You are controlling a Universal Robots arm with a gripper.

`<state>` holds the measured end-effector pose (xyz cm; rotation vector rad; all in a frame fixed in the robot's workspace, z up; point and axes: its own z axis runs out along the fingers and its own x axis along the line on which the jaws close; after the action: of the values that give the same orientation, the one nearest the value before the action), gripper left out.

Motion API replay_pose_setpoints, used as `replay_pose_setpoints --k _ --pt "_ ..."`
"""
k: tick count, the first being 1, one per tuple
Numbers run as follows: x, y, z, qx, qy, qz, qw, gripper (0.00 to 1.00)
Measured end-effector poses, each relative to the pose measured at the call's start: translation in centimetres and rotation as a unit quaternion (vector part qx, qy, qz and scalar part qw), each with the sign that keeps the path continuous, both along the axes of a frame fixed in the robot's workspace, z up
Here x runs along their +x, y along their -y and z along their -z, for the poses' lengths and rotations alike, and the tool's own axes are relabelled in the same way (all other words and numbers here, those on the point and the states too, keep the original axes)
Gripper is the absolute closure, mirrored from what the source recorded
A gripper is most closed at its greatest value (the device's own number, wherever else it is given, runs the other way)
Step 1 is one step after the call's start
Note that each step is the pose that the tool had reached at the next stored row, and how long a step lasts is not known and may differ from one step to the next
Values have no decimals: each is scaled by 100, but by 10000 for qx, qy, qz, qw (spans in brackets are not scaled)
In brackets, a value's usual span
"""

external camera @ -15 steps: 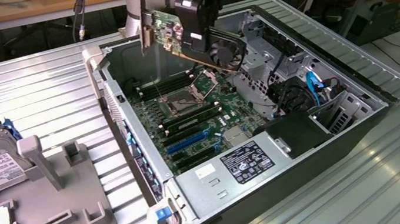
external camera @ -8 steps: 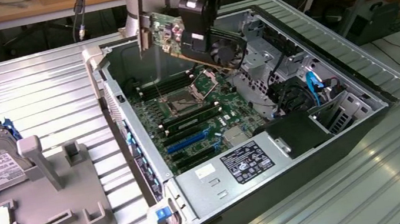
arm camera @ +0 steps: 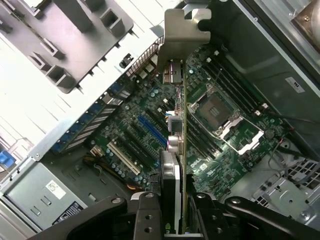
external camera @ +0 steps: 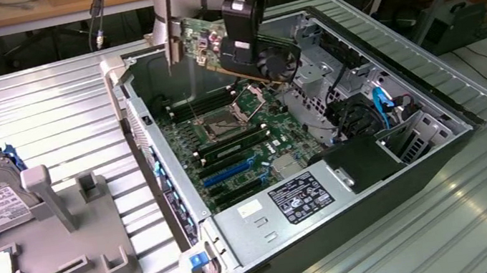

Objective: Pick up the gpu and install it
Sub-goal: 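Insert the gpu into the slot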

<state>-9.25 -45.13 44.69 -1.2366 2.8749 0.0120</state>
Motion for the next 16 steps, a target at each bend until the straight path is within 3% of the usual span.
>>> replay_pose_setpoints --k 8,16 --pt "-1 0 0 0 0 -344 9994 72" --pt "-1 0 1 0 0 -704 9975 72"
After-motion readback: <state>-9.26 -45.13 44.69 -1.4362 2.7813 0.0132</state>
